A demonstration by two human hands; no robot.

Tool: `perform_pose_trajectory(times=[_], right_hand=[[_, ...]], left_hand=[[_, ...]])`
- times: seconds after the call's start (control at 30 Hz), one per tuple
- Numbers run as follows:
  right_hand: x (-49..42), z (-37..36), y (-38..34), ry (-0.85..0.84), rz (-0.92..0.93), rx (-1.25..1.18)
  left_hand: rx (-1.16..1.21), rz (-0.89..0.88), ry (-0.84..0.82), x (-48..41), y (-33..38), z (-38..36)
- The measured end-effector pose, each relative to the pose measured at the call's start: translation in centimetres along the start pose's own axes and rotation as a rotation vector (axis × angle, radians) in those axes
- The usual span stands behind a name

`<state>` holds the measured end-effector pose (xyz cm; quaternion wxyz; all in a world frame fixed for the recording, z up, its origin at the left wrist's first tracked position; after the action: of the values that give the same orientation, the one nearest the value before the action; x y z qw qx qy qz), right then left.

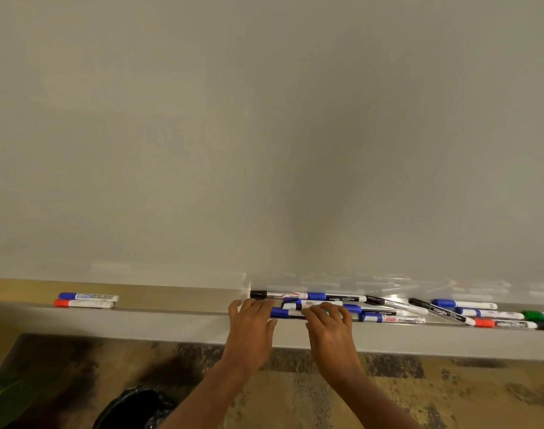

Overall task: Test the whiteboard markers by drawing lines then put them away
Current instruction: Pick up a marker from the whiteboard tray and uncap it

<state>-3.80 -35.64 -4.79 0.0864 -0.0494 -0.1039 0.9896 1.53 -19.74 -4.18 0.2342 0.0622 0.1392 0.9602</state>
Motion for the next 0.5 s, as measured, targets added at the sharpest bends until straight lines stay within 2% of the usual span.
perform_pose_trajectory(times=[0.5], right_hand=[[-0.8, -0.9, -0.1, 0.028, 0.108, -0.087]], left_hand=[[0.155, -0.032, 0.013, -1.9, 0.1, -2.3]])
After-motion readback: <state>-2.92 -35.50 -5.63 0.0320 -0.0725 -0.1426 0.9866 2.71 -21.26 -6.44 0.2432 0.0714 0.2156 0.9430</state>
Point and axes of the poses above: each hand's wrist, its own x-axis away from the middle knuckle, its own z-axis out of the back of the hand, y = z × x, the point moved 7 cm from there along -x, towards the middle knuckle, and after that the axes turned 7 degrees about -z, right-handed, at the moved point
